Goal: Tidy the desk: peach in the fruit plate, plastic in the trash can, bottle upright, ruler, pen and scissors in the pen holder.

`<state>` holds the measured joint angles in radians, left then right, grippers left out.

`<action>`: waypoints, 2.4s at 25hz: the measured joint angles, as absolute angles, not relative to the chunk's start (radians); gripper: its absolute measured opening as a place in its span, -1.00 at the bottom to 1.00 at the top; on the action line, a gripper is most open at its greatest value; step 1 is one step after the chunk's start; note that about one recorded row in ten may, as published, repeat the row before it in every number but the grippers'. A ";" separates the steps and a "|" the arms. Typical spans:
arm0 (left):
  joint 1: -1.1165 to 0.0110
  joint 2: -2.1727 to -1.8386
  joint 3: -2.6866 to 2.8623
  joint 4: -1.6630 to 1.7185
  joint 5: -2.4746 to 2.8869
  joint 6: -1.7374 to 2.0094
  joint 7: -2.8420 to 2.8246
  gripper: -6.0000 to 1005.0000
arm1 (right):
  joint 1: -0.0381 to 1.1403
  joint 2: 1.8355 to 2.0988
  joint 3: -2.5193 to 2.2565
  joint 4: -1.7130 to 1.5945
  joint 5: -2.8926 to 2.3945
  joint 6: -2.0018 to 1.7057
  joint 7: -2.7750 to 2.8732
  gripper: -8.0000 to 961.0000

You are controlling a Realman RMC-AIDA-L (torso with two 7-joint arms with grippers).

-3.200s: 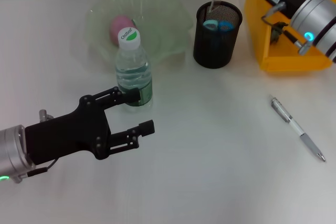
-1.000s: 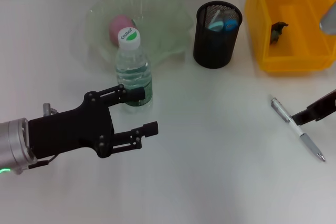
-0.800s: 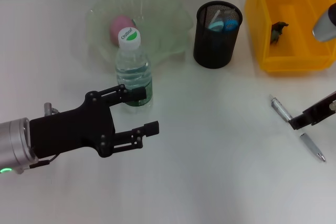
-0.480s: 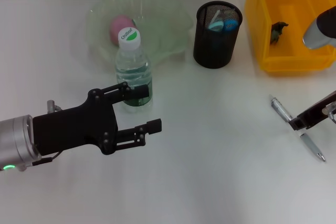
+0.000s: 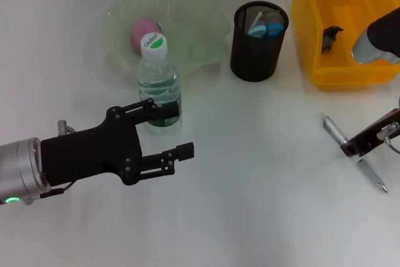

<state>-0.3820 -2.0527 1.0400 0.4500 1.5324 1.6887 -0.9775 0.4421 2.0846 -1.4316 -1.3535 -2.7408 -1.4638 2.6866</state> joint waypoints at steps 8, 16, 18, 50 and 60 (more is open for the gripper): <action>-0.378 -2.054 1.040 0.447 1.532 1.689 -0.975 0.50 | 0.440 2.085 -1.452 -1.352 -2.750 -1.449 2.687 -0.58; -0.374 -2.054 1.040 0.448 1.532 1.689 -0.975 0.50 | 0.416 2.086 -1.444 -1.406 -2.740 -1.443 2.680 -0.74; -0.372 -2.053 1.040 0.449 1.532 1.689 -0.975 0.50 | 0.384 2.088 -1.398 -1.485 -2.679 -1.446 2.646 -0.74; -0.377 -2.065 1.030 0.442 1.528 1.692 -0.935 0.50 | 0.757 2.092 -0.873 -0.086 -0.921 -1.167 0.614 -0.56; -0.379 -2.065 1.034 0.442 1.529 1.690 -0.934 0.50 | 0.758 2.092 -0.881 -0.057 -0.912 -1.159 0.602 -0.49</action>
